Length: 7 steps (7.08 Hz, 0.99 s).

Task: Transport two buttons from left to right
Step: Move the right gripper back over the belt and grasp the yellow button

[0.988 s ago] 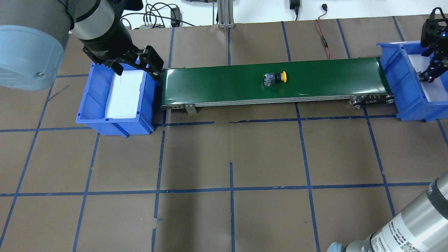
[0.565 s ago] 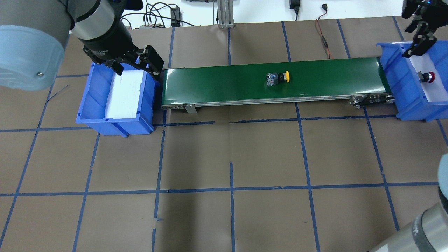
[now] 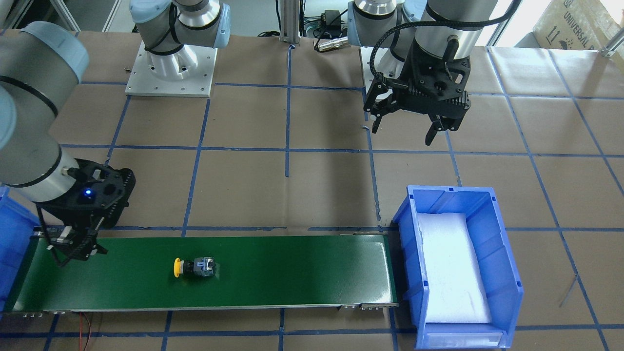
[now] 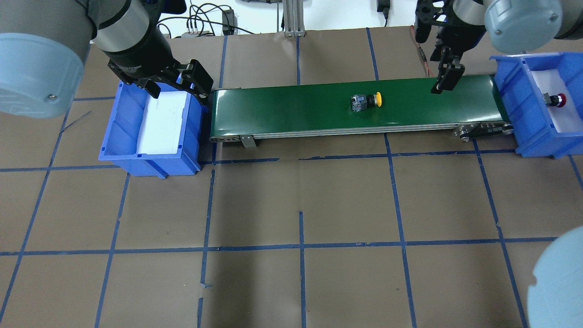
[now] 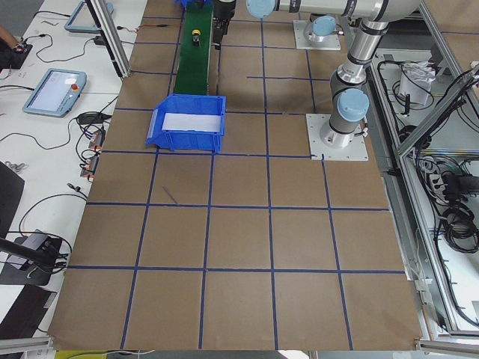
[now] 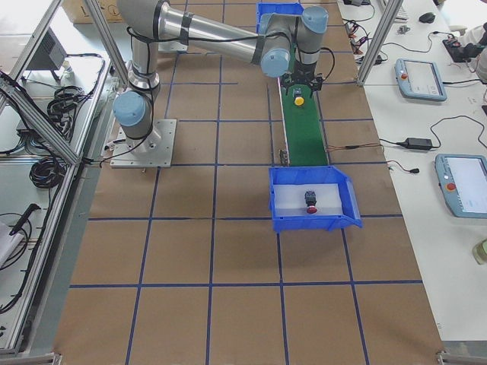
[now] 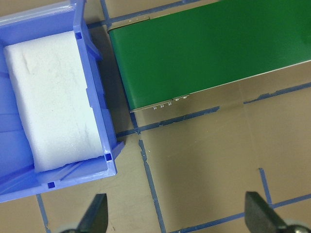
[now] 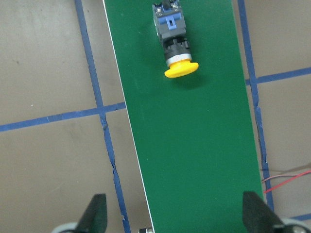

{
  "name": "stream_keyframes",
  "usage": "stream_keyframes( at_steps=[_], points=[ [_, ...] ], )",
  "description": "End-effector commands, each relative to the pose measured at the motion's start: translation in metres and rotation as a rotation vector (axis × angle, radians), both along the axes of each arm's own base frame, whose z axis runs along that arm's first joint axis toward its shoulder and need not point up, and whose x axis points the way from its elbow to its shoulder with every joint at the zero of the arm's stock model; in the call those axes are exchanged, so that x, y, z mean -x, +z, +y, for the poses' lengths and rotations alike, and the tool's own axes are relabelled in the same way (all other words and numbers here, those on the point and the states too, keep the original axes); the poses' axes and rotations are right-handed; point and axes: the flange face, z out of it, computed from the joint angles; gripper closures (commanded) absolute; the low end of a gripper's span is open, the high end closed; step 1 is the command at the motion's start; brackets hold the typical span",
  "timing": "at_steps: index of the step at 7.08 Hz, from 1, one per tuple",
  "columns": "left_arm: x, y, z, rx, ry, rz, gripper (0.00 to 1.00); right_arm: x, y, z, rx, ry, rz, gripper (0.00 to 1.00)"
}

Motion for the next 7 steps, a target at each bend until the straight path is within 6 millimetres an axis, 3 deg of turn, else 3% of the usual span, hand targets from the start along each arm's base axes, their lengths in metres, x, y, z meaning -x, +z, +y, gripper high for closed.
stream_keyframes(
  at_steps=[1, 2, 3, 4, 7],
  points=[
    [0.0, 0.001, 0.0, 0.001, 0.0, 0.0, 0.0, -0.047, -0.039, 0.0, -0.022, 0.043, -0.003, 0.03],
    [0.0, 0.001, 0.0, 0.002, 0.0, 0.0, 0.0, -0.049, -0.061, -0.007, -0.037, 0.052, 0.001, 0.03],
    [0.0, 0.0, -0.001, 0.001, 0.0, 0.0, 0.0, -0.057, -0.066, -0.009, -0.01, 0.075, 0.005, 0.01],
    [0.0, 0.0, 0.0, 0.001, 0.0, 0.0, 0.0, -0.071, -0.088, -0.012, -0.033, 0.171, 0.009, 0.01],
    [0.0, 0.0, -0.001, 0.001, 0.0, 0.0, 0.0, -0.08, -0.105, -0.022, 0.026, 0.308, 0.022, 0.01]
  ],
)
